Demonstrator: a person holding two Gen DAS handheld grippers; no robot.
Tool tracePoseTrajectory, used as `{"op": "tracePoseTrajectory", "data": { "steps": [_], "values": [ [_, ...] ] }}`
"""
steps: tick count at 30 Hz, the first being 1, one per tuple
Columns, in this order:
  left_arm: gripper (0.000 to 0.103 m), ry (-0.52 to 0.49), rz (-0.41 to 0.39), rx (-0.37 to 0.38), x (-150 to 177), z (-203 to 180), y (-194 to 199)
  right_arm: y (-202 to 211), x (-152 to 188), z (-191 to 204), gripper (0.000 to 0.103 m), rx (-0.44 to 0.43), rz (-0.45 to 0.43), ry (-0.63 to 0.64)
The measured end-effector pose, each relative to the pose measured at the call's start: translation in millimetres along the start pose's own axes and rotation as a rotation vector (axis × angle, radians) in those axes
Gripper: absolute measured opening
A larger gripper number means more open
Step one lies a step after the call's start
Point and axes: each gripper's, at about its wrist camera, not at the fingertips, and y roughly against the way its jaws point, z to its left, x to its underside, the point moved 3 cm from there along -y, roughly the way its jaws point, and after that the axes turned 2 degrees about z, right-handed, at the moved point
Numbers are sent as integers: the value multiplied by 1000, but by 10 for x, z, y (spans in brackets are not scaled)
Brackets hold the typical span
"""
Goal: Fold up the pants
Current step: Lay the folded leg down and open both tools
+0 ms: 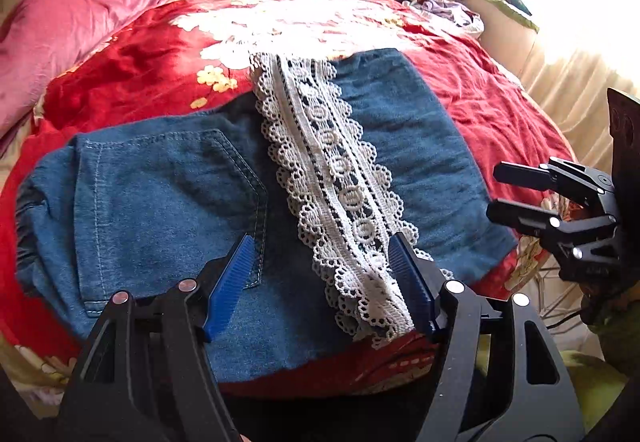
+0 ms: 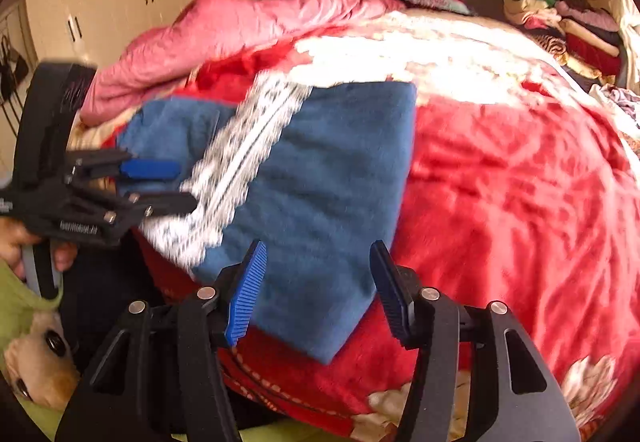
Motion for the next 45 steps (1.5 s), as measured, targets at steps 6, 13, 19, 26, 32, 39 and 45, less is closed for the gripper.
{"op": "tracePoseTrajectory", "data": {
  "steps": [6, 13, 19, 26, 32, 39, 45],
  "values": [
    [62, -93, -56, 44, -52, -263, 135, -130, -551, -67, 53, 7, -31, 64],
    [62, -119, 19, 53, 6, -368, -71, -722, -1041, -146, 53, 8, 50, 91],
    [62, -72, 81, 58, 73, -248, -228, -1119, -1092, -362, 53, 66, 136, 58],
    [63, -39, 94, 82, 95, -198, -259, -1284, -1015, -492, 53, 66, 144, 11],
    [64, -28, 54, 81, 63, -175, -144, -1057, -1066, -486, 62, 22, 87, -44],
    [69, -16, 26, 64, 30, -134, -30, -705, -1031, -483, 74, 29, 32, -67],
    [74, -7, 4, 52, -23, -103, 78, -479, -994, -468, 82, 38, -12, -78]
  ]
}}
